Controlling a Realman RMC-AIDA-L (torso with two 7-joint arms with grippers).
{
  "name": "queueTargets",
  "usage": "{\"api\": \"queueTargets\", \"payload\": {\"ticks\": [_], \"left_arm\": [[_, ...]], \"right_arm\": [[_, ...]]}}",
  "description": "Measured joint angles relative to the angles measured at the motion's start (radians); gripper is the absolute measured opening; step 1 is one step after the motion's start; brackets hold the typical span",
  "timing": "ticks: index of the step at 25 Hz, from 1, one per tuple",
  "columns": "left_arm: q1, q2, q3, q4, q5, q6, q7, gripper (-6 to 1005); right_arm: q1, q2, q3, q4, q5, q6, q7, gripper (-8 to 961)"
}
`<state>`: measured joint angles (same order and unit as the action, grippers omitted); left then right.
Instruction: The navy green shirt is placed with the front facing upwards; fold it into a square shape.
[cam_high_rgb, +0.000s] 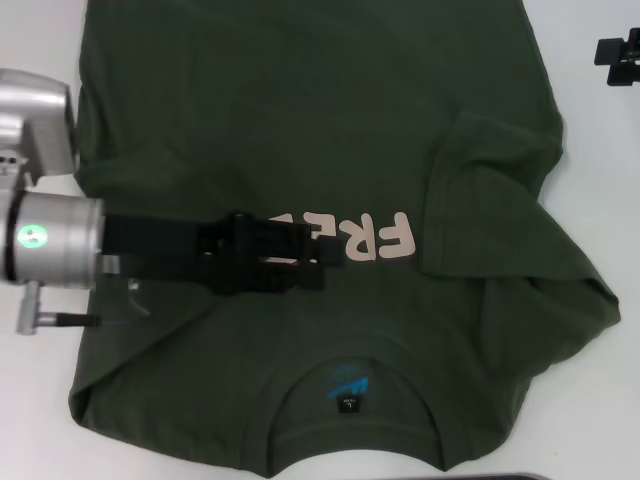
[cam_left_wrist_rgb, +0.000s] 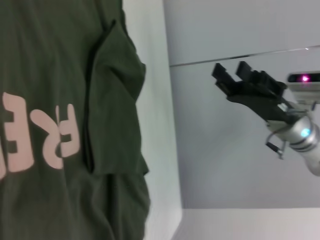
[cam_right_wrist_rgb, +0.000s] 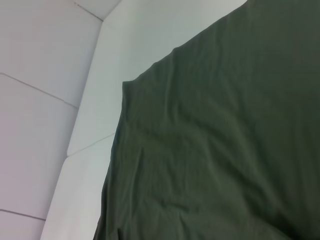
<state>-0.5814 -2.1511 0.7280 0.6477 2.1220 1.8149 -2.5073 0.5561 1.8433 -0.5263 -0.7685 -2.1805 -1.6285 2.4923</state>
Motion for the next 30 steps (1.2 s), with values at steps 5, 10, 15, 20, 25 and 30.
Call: {"api": "queueTargets", "payload": {"ticks": [5, 10, 15, 20, 25, 30], "left_arm": [[-0.035, -0.013, 0.121, -0.064, -0.003, -0.148, -0.042, 560], [-0.066, -0.022, 0.158, -0.127, -0.008, -0.244, -0.049, 560], [-0.099, -0.023, 0.160, -0.193, -0.010, -0.331, -0.035, 559], [-0.132, -0.024, 0.161, -0.244, -0.020, -0.369, -0.007, 559], [-0.170, -0.024, 0.163, -0.301, -0.026, -0.405, 0.011, 559], [-0.228, -0.024, 0.164, -0.381, -0.026, -0.451, 0.036, 559]], "right_arm": [[0.002, 0.002, -0.002, 0.000, 0.000, 0.001, 0.000, 499], [0.003, 0.002, 0.002, 0.000, 0.001, 0.002, 0.000, 498], [0.005, 0.003, -0.001, 0.001, 0.001, 0.005, 0.000, 498], [0.008, 0.005, -0.001, 0.004, 0.002, 0.000, 0.010, 497], [0.009, 0.007, -0.002, 0.004, 0.002, 0.001, 0.015, 498], [0.011, 0.008, -0.002, 0.007, 0.002, 0.007, 0.015, 498]]}}
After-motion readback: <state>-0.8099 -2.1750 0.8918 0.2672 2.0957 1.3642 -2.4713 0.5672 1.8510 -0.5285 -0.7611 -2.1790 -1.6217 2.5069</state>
